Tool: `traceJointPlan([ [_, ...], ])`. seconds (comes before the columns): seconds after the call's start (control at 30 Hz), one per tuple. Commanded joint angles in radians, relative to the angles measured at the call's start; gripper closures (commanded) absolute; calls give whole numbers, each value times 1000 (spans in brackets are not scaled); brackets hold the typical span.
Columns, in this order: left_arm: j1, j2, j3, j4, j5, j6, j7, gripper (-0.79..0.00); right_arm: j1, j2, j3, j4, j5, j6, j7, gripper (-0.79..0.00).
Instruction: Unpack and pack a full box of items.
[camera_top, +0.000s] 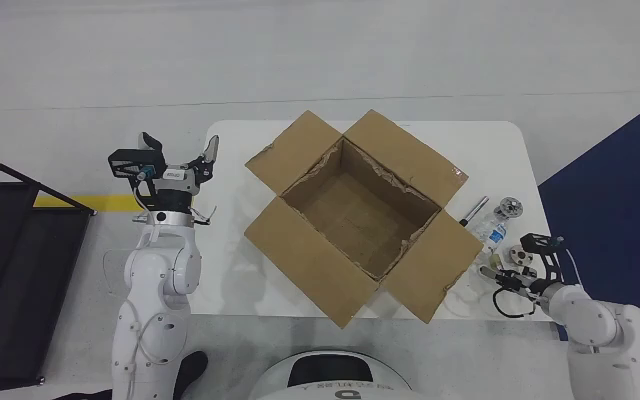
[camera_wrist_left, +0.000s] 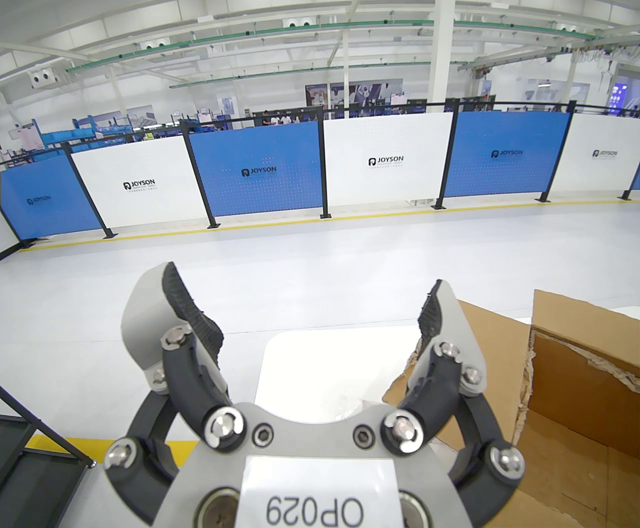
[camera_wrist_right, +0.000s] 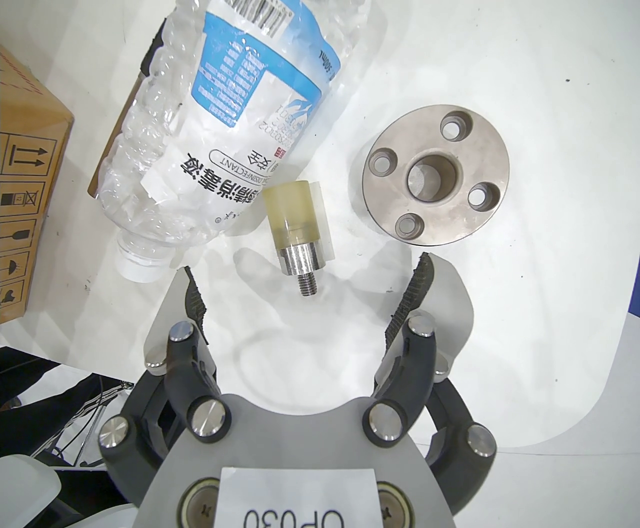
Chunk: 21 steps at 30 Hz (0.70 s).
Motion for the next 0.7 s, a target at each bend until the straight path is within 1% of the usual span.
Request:
traceJointPlan([
  [0.0,0,0,0,0,0,0,0,-785,0,0,0,0,0,0,0,-754],
  [0.27,0,0,0,0,0,0,0,-785,0,0,0,0,0,0,0,-754],
  [0.3,0,0,0,0,0,0,0,-785,0,0,0,0,0,0,0,-785],
  [0.33,0,0,0,0,0,0,0,-785,-2,-1,-3,1,2,-4,-12,-785],
  [0.37,0,0,0,0,0,0,0,-785,-9,-1,-3,2,1,-12,-30,-785],
  [0.43,0,0,0,0,0,0,0,-785,-36,1,10,11,36,-73,-38,-785],
  [0.47,0,0,0,0,0,0,0,-785,-46,2,24,18,53,-97,-42,-760],
  [0.5,0,0,0,0,0,0,0,-785,-54,4,34,18,64,-123,-35,-477],
  [0.53,0,0,0,0,0,0,0,-785,-59,6,43,20,75,-136,-31,-388],
  [0.57,0,0,0,0,0,0,0,-785,-63,7,49,20,82,-145,-29,-376],
  [0.67,0,0,0,0,0,0,0,-785,-85,8,57,8,93,-159,-45,-376],
])
